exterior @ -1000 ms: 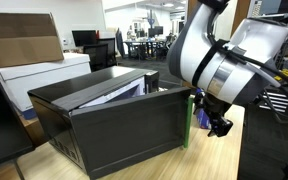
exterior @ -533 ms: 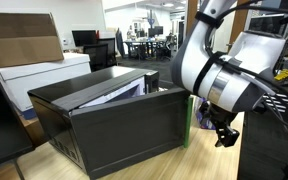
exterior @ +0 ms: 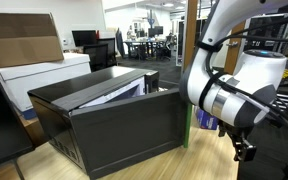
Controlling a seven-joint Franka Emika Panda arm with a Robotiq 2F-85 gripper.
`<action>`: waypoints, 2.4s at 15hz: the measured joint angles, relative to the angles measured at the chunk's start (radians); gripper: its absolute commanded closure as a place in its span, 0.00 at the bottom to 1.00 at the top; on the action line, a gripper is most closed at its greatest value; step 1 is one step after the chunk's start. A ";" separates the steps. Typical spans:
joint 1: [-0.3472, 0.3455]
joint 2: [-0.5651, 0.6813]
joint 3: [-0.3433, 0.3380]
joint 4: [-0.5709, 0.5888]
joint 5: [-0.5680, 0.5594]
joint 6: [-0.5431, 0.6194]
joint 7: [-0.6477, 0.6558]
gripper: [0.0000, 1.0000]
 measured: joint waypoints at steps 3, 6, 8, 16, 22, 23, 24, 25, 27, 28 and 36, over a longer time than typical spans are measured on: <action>-0.044 0.000 0.035 0.000 0.094 0.000 0.000 0.00; -0.120 -0.002 0.103 0.002 0.164 0.000 0.000 0.00; -0.116 0.002 0.098 0.007 0.164 0.000 0.000 0.00; -0.127 0.003 0.108 0.008 0.163 0.001 0.000 0.00; -0.227 -0.040 0.183 0.005 0.150 0.001 0.000 0.00; -0.248 -0.050 0.197 0.006 0.148 0.001 0.000 0.00; -0.268 -0.059 0.209 0.006 0.148 0.001 0.000 0.00; -0.293 -0.073 0.225 0.007 0.148 0.001 0.000 0.00; -0.310 -0.096 0.230 0.012 0.148 0.001 0.000 0.00; -0.317 -0.109 0.229 0.016 0.149 0.001 0.000 0.00; -0.356 -0.252 0.153 0.119 0.202 0.001 0.005 0.00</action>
